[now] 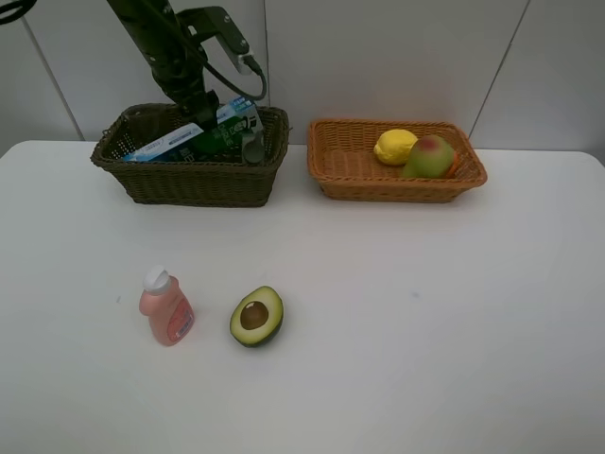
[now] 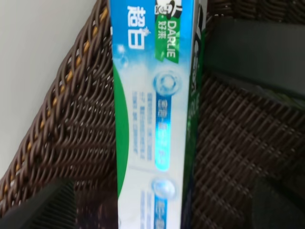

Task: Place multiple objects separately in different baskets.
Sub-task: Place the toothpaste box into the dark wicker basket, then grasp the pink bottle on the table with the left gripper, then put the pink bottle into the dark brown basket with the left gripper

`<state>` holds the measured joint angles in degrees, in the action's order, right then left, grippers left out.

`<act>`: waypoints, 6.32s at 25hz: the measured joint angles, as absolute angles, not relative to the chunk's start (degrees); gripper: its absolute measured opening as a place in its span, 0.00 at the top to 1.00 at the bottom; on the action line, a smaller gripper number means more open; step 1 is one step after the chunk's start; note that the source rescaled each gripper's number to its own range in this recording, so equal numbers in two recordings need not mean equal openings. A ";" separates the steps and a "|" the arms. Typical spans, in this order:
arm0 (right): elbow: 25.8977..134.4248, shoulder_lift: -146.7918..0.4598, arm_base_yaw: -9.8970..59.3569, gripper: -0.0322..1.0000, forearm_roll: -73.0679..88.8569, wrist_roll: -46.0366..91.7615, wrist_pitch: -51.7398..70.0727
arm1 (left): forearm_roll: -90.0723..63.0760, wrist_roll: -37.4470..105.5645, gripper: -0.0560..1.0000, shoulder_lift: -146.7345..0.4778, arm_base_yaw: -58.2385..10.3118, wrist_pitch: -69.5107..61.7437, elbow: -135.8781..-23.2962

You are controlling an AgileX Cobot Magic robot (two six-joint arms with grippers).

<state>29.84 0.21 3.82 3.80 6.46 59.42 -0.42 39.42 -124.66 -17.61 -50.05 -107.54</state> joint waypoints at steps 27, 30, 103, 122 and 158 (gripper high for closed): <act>29.84 0.21 3.82 0.00 3.80 6.46 59.42 | -13.74 24.04 0.03 -110.04 -19.06 -69.50 -106.77; 29.84 0.21 3.82 0.00 3.80 6.46 59.42 | -13.03 22.22 0.03 -108.57 -21.03 -69.57 -105.25; 29.84 0.21 3.82 0.00 3.80 6.46 59.42 | -15.52 12.06 0.03 -102.93 -26.29 -44.82 -50.37; 29.84 0.21 3.82 0.00 3.80 6.46 59.42 | -17.43 13.60 0.53 -102.99 -26.29 -43.77 -50.37; 29.84 0.21 3.82 0.00 3.80 6.46 59.42 | -1.14 10.75 0.53 -103.10 -26.29 -67.68 -86.45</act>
